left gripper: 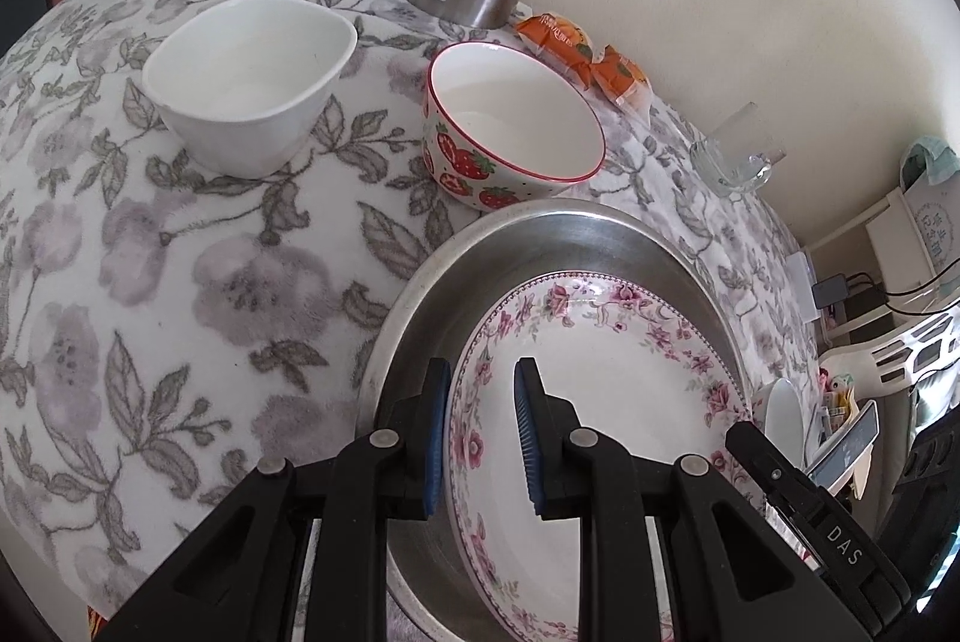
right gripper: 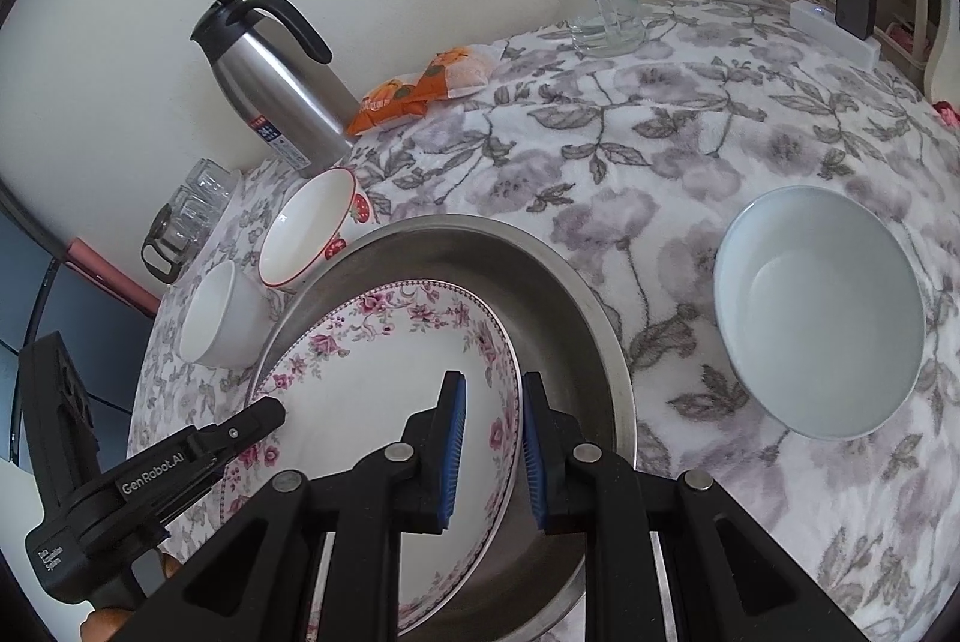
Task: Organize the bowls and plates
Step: 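Carry the held plate over the steel basin with both tools, then lower the pink-floral plate into the steel basin with both tools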
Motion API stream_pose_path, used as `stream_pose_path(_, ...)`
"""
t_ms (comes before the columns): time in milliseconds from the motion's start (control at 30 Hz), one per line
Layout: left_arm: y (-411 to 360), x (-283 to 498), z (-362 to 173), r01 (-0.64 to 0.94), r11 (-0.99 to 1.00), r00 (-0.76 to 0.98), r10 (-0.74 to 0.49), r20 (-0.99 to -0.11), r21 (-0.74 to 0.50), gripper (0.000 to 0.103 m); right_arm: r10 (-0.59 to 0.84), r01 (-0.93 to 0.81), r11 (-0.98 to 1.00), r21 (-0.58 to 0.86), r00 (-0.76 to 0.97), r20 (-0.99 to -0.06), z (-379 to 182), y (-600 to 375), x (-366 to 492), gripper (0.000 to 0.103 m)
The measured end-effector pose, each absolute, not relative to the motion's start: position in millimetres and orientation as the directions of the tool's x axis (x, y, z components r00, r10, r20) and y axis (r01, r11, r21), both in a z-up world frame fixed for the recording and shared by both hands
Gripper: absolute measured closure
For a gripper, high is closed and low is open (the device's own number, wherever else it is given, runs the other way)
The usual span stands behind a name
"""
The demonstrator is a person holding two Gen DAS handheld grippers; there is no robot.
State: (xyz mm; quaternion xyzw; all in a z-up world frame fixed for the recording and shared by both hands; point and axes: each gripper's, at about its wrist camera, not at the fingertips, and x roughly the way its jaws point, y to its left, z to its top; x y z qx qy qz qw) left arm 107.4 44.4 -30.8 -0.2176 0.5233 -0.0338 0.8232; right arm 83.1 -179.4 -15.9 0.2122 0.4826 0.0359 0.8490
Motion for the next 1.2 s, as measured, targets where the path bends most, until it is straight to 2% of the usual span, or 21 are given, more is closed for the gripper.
stream_pose_path(1200, 35, 114, -45, -0.150, 0.925, 0.416, -0.261, -0.871, -0.349, 0.081, 0.200, 0.158, 0.937, 0.310, 0.484, -0.852, -35, -175, 85, 0.083)
